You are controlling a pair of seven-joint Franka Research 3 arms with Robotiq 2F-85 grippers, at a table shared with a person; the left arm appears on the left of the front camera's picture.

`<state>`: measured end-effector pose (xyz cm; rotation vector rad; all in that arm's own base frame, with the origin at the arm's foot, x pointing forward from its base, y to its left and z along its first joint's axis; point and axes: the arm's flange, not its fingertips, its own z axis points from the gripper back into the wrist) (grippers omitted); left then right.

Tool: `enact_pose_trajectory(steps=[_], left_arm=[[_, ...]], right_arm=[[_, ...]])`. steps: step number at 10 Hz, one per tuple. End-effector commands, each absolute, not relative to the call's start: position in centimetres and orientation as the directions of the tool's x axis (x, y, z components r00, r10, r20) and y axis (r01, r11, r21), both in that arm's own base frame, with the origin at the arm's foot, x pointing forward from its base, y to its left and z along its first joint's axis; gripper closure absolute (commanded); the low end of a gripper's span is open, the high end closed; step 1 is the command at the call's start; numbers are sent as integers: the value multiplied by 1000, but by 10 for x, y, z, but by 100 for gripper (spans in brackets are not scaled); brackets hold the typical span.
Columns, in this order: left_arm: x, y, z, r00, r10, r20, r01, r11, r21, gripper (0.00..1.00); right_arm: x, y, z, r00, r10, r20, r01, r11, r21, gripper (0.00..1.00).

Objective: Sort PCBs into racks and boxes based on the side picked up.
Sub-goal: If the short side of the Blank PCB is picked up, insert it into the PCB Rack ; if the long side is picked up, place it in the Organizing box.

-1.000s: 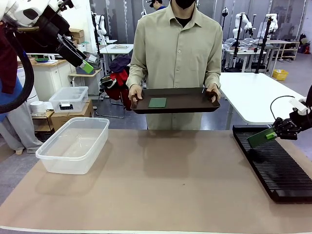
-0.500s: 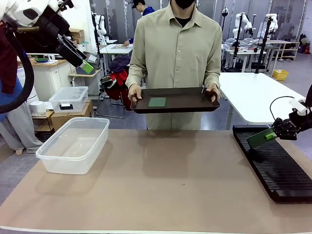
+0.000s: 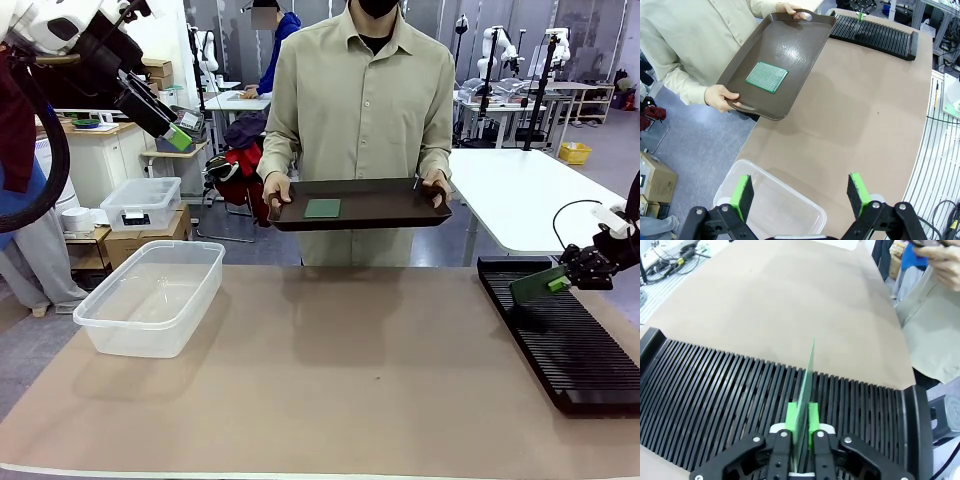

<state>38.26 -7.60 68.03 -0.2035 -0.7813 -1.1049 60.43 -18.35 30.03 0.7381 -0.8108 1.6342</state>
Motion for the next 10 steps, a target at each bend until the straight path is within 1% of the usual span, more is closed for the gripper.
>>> enact_pose_trajectory(steps=[1, 8, 10], left_arm=[[383, -75, 679, 223, -727, 649, 856, 465, 226, 0], [383, -75, 679, 223, -727, 649, 856, 465, 226, 0], [383, -75, 679, 223, -727, 649, 856, 465, 226, 0]], right_arm=[[606, -180, 293, -193, 594, 781, -978, -177, -107, 69], [602, -183, 307, -223, 585, 780, -973, -182, -142, 0], [597, -183, 323, -238, 591, 771, -970, -189, -154, 0]])
